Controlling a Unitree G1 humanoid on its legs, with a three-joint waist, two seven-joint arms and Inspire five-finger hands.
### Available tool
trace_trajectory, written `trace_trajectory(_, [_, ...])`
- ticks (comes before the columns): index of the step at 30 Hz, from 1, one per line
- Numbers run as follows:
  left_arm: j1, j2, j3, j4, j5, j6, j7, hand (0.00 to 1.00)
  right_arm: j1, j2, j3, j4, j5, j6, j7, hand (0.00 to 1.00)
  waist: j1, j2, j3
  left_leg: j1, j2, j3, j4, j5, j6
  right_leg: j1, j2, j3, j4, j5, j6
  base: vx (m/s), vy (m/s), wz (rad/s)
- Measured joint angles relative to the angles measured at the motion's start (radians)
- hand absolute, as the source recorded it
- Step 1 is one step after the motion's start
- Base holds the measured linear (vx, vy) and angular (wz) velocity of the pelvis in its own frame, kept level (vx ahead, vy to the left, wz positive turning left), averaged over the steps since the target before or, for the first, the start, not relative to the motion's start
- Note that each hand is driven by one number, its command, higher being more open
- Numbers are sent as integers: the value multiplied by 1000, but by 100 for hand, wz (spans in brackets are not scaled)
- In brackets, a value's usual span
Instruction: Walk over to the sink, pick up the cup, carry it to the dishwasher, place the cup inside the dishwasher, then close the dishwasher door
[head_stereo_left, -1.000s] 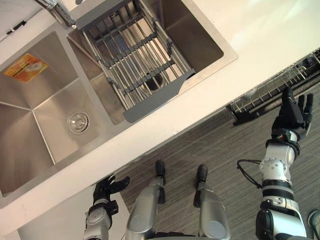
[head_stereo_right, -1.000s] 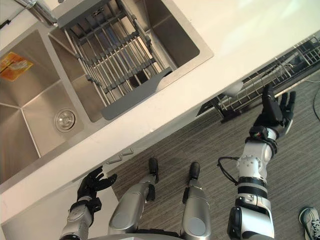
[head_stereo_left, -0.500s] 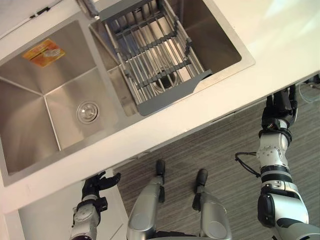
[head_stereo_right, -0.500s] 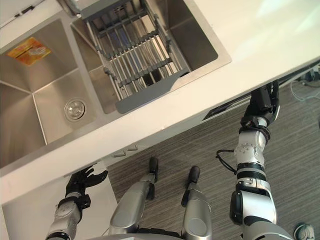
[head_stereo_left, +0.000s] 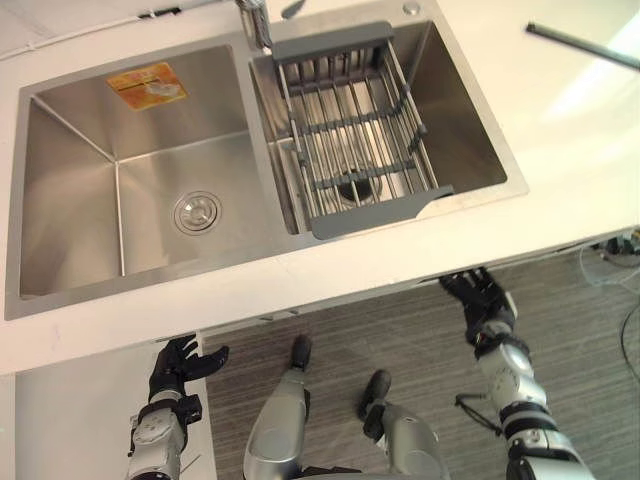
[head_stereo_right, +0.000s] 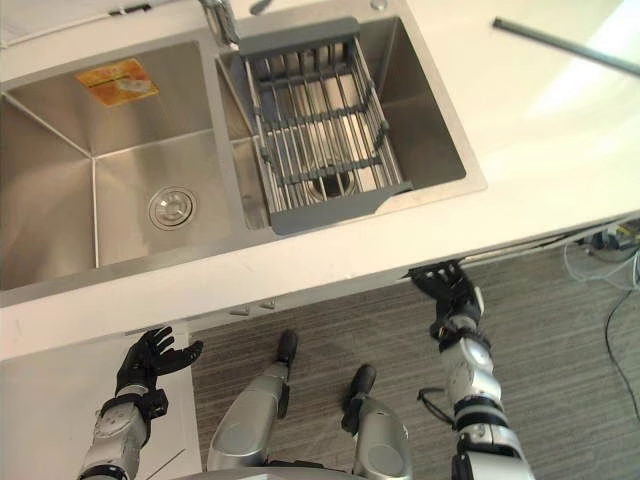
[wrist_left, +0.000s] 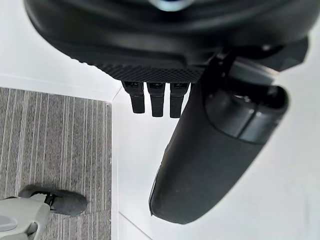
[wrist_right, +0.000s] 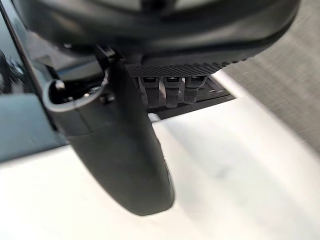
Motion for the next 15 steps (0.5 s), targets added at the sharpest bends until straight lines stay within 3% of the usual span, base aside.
trace_trajectory(3, [38,-10,6,12,1,11,0,90,146,9,-37,-1,-125,1,0,90,-7,-36,-77,16,-20,-16,-2,-14,8,31,-17,-22,-8,-15,15,75,17,21])
trace_trajectory(6, [70,-15,28,12,21,19,-1,90,225,31,-87,-2,-209,2,-5,90,-22,-59,-111,42,-32,-18,-7,-23,14,61,-29,-29,-16,-21,25,76,14,8])
trace_trajectory(15, [123,-51,35,41,80,38,-38,90,328,62,-119,47,-389,8,19,90,-33,-58,-217,105,-43,-19,-59,-18,19,117,-34,-38,-53,-18,36,18,0,1])
